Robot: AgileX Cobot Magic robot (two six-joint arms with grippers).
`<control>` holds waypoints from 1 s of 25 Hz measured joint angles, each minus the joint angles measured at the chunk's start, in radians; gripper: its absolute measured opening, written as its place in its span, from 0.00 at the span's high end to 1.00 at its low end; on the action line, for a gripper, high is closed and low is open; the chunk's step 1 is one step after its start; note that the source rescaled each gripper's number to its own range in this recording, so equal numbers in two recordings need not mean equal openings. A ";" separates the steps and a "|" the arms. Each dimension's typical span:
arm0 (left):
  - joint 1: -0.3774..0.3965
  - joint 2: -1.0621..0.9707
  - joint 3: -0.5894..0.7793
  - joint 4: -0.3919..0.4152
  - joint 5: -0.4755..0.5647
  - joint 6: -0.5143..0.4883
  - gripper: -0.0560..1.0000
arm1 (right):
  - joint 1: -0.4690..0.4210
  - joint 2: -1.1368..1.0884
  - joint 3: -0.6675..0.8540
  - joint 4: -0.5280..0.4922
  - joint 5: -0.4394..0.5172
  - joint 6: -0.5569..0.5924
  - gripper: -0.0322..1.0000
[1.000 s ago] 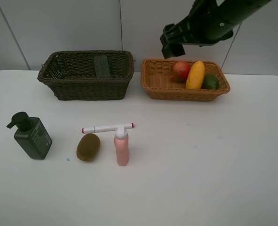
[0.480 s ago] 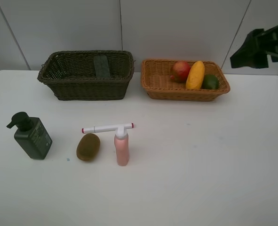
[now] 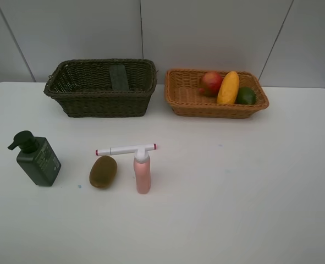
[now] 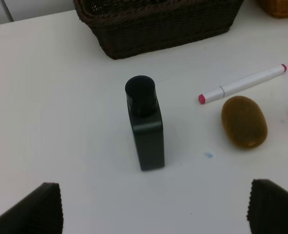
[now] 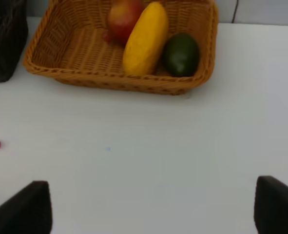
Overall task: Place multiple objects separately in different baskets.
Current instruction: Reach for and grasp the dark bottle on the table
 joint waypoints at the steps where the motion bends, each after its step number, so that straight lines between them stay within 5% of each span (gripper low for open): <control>1: 0.000 0.000 0.000 0.000 0.000 0.000 0.00 | -0.011 -0.041 0.007 0.000 0.013 0.000 0.00; 9: 0.000 0.000 0.000 0.000 0.000 0.000 0.00 | -0.043 -0.229 0.020 -0.001 0.151 -0.043 0.00; 25: 0.000 0.000 0.000 0.000 0.000 0.000 0.00 | -0.076 -0.506 0.101 -0.009 0.216 -0.078 0.00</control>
